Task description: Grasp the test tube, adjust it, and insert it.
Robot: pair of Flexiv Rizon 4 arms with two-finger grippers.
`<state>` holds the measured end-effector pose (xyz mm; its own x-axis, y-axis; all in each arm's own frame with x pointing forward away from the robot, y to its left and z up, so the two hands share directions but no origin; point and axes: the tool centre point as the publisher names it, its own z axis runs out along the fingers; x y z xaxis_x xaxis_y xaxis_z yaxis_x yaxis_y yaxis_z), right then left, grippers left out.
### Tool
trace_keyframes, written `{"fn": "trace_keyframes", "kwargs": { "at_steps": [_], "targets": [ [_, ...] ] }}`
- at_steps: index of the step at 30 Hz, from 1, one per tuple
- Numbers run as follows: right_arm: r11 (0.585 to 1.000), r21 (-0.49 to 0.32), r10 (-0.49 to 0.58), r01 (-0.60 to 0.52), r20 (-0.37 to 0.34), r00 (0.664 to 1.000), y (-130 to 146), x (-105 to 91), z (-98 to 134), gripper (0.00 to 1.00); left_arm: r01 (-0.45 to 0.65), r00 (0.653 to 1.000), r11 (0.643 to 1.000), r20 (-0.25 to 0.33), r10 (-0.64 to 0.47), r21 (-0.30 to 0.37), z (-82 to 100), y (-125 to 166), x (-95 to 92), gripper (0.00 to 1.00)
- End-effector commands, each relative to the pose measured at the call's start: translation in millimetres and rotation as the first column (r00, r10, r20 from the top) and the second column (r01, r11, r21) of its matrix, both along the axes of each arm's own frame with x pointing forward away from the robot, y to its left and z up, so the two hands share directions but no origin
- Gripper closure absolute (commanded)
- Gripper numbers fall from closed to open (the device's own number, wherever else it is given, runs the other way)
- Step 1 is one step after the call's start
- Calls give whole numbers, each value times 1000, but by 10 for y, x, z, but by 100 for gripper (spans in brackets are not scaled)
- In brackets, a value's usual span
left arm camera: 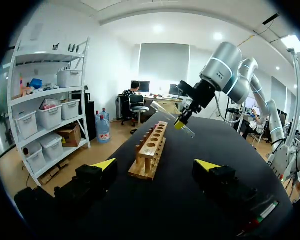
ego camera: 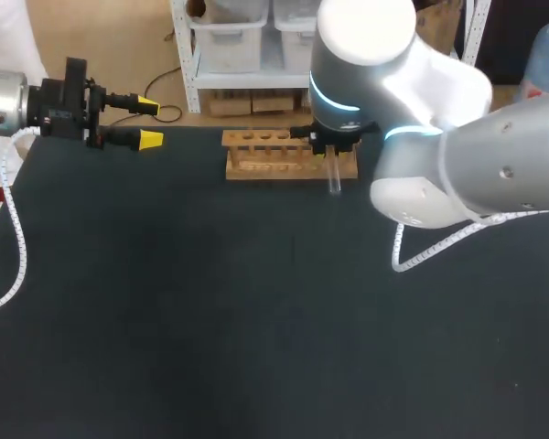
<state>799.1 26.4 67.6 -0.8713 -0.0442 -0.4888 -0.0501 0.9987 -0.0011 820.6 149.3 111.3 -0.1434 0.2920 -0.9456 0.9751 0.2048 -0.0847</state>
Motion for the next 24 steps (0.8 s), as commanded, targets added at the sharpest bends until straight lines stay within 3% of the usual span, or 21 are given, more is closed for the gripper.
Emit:
{"fn": "trace_keyframes", "kwargs": {
  "at_steps": [1,9,24],
  "targets": [
    [1000,25,-8,7,67,998,-184,-184,201,100,1,1000,1000,3,-1,-3,-12,5,1,0],
    [999,30,-39,35,130,991,-292,-246,456,100,1,1000,1000,3,-1,-3,-12,5,1,0],
    [1000,10,-29,28,122,992,-272,-287,507,100,1,1000,1000,3,-1,-3,-12,5,1,0]
  ]
}}
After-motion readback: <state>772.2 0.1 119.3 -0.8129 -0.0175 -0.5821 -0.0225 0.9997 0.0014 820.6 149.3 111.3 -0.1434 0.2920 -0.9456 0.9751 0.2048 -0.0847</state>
